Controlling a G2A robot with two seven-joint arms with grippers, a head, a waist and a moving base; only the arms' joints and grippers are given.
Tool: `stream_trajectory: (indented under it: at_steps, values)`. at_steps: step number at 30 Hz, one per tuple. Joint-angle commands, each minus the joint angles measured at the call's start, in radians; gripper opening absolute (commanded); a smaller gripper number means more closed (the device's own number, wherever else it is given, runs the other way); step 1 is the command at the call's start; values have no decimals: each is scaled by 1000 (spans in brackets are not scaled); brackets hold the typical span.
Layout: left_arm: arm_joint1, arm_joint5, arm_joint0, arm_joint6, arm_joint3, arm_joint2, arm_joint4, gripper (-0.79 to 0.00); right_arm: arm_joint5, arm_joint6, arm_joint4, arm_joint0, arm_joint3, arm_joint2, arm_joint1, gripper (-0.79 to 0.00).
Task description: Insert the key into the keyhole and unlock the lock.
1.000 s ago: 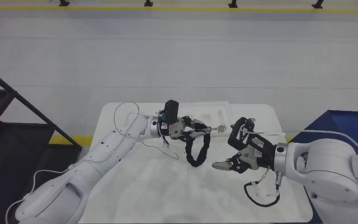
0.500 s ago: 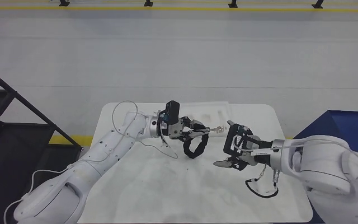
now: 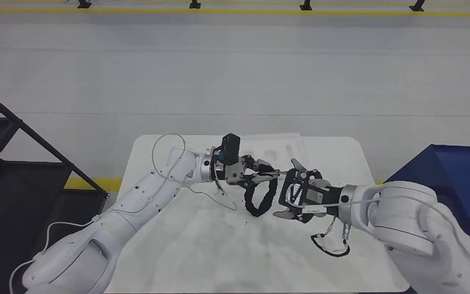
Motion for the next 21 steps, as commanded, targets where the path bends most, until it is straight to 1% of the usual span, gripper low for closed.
stream_trajectory:
  at_steps: [1, 10, 13, 15, 19, 21]
  values:
    - [0, 0, -1, 5, -3, 1, 4, -785, 7, 1, -3, 5, 3, -7, 0, 0]
    - [0, 0, -5, 25, -7, 6, 32, -785, 17, 10, 9, 24, 18, -25, 1, 0]
    - [1, 0, -7, 32, -3, 6, 46, -785, -1, 17, 10, 30, 17, -15, 4, 0]
    - [2, 0, -9, 36, -3, 8, 57, -785, -30, 21, 5, 33, 10, -5, 8, 0]
    - [7, 0, -11, 51, -9, 18, 75, -785, -177, 6, -46, 48, 0, 11, 17, 0]
    - [10, 0, -13, 56, -11, 24, 78, -785, -231, -37, -107, 52, 2, 7, 24, 0]
